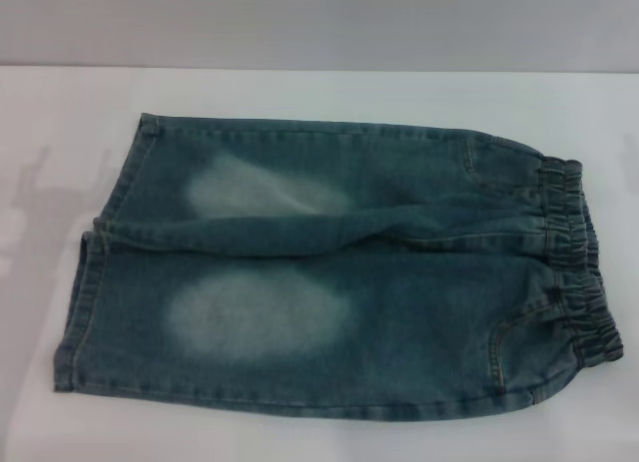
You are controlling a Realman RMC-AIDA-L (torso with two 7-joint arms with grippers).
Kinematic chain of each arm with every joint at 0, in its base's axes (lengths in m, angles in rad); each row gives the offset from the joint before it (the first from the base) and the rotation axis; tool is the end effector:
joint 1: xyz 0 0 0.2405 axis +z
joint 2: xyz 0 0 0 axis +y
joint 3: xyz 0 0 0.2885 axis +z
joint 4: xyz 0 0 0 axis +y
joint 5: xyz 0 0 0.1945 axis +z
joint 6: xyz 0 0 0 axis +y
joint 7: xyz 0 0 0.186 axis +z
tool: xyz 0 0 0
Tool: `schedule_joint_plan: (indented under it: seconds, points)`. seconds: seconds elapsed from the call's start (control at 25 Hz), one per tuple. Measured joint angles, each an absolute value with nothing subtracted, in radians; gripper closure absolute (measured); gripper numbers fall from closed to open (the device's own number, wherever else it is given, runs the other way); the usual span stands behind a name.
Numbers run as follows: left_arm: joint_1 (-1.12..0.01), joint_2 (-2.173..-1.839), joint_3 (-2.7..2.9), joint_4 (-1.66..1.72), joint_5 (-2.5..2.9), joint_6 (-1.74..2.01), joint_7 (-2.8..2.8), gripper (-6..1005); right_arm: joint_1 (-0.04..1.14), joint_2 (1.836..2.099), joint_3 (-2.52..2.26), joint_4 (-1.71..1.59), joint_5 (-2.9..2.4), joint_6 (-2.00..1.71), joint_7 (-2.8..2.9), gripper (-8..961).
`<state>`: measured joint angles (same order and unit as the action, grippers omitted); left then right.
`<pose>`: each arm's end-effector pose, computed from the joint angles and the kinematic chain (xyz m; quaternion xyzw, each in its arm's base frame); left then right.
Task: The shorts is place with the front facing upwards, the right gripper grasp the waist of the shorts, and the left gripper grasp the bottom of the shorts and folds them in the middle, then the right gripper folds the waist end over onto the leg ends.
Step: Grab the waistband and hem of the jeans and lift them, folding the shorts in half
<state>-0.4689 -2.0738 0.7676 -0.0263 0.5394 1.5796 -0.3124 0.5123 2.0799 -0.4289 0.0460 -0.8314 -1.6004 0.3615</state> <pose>-0.3192 0.3590 0.0457 -0.6029 -0.1602 -0.4329 0.6508 0.3034 0.3695 0.0477 -0.5811 0.1704 0.4758 0.6379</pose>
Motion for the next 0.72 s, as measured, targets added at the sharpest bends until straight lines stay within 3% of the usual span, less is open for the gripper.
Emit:
schedule_joint_plan:
  seconds: [0.2, 0.72]
  points:
    - [-0.470, -2.074, 0.768, -0.026, 0.539, 1.585, -0.313, 159, 0.512, 2.081, -0.411, 0.046, -0.831, -1.580, 0.360, 305]
    - [-0.472, -2.073, 0.768, -0.038, 0.539, 1.587, -0.352, 162, 0.508, 2.080, -0.389, 0.044, -0.831, -1.550, 0.358, 210]
